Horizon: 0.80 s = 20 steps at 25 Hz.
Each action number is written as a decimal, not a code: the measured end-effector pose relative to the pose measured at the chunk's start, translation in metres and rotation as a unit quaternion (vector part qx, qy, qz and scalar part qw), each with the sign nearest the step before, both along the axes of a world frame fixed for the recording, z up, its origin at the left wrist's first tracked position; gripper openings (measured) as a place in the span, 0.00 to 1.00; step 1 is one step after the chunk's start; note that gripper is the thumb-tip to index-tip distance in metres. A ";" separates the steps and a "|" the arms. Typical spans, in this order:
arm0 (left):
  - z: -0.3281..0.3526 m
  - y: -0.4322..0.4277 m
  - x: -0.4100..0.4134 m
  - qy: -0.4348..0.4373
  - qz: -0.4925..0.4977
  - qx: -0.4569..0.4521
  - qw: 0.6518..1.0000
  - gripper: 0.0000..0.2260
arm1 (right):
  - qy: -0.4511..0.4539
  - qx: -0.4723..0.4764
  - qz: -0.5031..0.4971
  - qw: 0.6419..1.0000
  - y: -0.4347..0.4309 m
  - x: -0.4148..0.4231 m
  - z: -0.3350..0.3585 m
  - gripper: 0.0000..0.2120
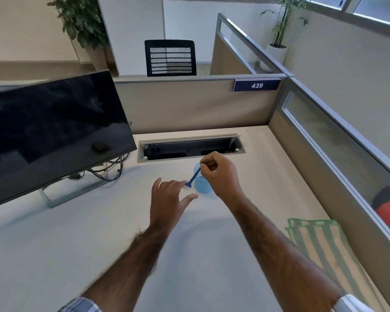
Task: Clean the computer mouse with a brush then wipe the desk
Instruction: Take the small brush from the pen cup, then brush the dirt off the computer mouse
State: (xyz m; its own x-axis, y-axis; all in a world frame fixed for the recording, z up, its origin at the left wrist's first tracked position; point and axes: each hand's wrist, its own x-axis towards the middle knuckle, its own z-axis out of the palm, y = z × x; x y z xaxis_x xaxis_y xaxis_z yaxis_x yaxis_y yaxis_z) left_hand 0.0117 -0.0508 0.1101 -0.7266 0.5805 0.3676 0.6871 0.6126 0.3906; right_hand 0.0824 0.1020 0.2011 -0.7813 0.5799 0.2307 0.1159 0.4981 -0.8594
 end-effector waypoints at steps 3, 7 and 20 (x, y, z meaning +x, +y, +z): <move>-0.003 -0.018 0.012 0.003 0.030 0.003 1.000 0.17 | -0.004 -0.011 0.014 1.000 -0.025 0.004 -0.006 0.06; -0.006 -0.044 0.020 0.006 0.062 0.010 0.998 0.14 | -0.021 -0.017 0.017 1.000 -0.049 0.007 -0.012 0.05; 0.005 -0.138 0.039 0.015 0.068 -0.008 0.998 0.10 | -0.086 -0.064 0.066 0.992 -0.145 0.020 -0.015 0.05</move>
